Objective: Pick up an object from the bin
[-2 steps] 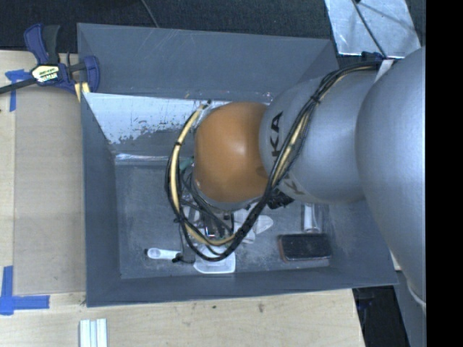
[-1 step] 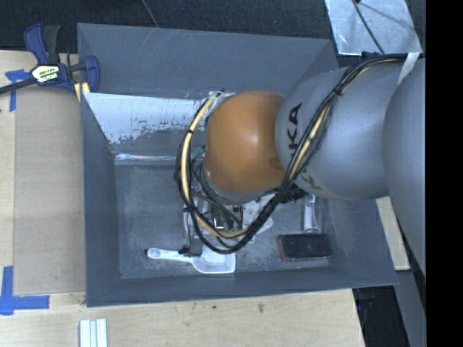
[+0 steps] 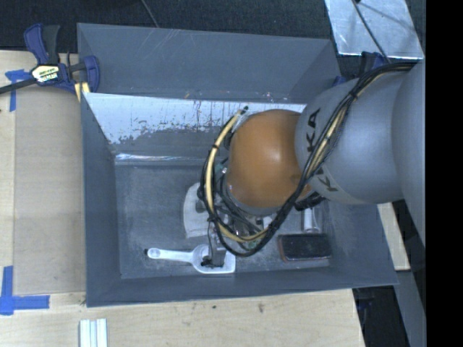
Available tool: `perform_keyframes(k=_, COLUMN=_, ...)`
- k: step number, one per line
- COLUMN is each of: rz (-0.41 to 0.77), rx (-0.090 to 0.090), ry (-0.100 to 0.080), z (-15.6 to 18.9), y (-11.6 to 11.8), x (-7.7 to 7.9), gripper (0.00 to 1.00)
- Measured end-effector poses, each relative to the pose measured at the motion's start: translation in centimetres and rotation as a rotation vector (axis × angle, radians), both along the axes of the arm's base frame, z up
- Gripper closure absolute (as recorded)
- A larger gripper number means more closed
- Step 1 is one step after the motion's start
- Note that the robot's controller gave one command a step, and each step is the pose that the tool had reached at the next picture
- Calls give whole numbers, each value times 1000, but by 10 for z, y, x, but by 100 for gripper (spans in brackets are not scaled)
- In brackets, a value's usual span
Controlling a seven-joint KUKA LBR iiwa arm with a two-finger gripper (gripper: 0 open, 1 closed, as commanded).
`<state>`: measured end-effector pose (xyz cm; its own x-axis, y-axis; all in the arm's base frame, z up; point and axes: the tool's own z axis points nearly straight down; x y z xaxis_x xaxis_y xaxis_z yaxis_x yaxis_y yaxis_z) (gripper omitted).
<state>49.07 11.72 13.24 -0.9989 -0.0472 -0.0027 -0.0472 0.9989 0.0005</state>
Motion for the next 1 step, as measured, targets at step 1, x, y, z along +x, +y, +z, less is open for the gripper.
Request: perform_keyframes(k=1, rz=16, rx=-1, ry=4, z=-5, y=-11, x=0, gripper=0)
